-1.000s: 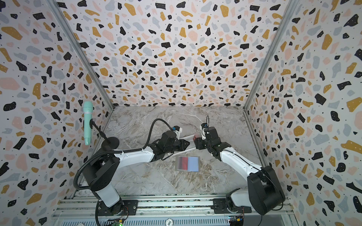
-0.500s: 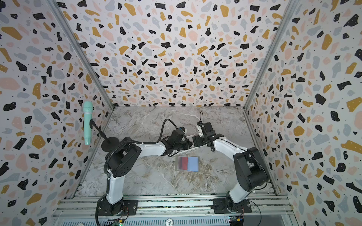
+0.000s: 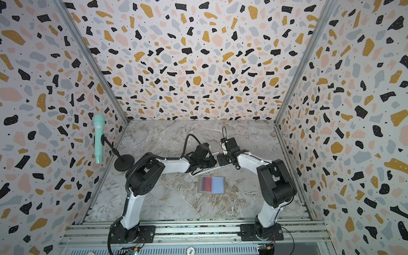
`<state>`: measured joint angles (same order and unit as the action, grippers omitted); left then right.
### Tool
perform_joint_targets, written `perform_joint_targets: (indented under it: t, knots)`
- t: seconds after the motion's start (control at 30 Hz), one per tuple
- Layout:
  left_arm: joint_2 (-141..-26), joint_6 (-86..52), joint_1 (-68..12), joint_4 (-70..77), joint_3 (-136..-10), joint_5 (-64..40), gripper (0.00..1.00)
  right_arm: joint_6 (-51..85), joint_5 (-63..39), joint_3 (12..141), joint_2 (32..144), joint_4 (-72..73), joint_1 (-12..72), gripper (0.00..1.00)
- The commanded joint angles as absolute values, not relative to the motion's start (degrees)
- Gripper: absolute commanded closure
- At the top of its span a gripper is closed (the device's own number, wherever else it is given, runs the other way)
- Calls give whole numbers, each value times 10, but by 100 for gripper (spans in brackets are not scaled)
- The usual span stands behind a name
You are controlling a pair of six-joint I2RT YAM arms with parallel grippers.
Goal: Insert credit cards into a card holder
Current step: Pick up the credit card from the storage box.
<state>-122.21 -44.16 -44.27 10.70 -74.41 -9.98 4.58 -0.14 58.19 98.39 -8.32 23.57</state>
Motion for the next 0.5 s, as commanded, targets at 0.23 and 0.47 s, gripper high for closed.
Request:
perform_joint_targets:
  t: [0.23,0.47]
  knots:
    - [-1228,-444,-439,110,-745,-110,83,42,24,594,984,-96,232,22]
    - [-1227,-454,-439,124,-737,-115,83,45,34,590,966,-96,232,24]
